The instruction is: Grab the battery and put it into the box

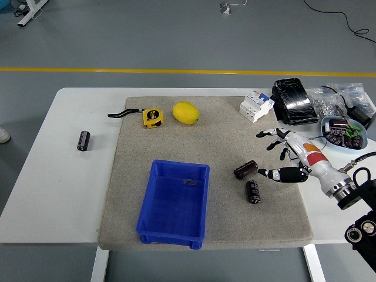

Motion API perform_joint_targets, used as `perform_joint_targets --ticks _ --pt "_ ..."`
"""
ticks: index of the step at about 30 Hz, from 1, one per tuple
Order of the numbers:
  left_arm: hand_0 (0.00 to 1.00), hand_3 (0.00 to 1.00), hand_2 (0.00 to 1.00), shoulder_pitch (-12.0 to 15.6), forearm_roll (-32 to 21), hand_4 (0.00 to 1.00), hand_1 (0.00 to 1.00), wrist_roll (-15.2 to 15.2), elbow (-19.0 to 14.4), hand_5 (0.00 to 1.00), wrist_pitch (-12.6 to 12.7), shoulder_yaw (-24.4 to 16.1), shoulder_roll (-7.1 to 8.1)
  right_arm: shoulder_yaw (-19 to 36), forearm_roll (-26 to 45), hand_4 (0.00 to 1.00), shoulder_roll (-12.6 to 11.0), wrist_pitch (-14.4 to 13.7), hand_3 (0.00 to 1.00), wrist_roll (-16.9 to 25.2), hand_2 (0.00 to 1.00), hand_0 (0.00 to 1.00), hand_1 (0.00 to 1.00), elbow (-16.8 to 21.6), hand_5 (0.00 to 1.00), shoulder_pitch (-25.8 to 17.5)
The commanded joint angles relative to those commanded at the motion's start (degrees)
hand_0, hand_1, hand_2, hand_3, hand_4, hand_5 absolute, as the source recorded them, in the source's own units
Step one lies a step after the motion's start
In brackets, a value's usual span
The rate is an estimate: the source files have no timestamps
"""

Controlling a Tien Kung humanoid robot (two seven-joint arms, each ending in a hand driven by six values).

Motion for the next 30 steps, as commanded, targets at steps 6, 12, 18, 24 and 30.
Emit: perform_joint_targets --ticks 6,12,18,24,30 --pt "0.677 0.631 0.702 0.1 0.0 0.653 0.677 0.0 0.0 0.673 0.0 0.0 0.0 -1.7 -11.5 0.776 -1.0 1.1 0.29 -1.1 0.768 0.052 0.212 0.6 0.028 0.5" --pt "0.677 0.631 0.702 0.5 0.1 0.652 0.679 0.1 0.0 0.673 0.0 -0.1 0.0 -4.3 -17.8 0.799 -1.8 3.0 0.267 -2.0 0.766 0.042 0.201 0.9 0.048 0.4" --pt "0.671 0.631 0.701 0.5 0.3 0.65 0.683 0.2 0.0 0.672 -0.1 -0.2 0.01 -5.8 -17.6 0.817 -2.1 4.7 0.245 -2.7 0.765 0.039 0.186 2.4 0.078 0.0" --pt "0.67 0.631 0.7 0.5 0.6 0.65 0.686 0.2 0.0 0.671 -0.3 -0.4 0.09 -6.1 -17.2 0.921 -2.5 7.0 0.244 -3.5 0.776 0.042 0.168 4.3 0.154 -0.6" --pt "0.67 0.631 0.699 0.6 0.8 0.65 0.685 0.3 0.0 0.672 -0.3 -0.4 0.16 -7.2 -17.1 0.998 -2.6 8.5 0.245 -4.7 0.775 0.026 0.148 4.4 0.26 0.0"
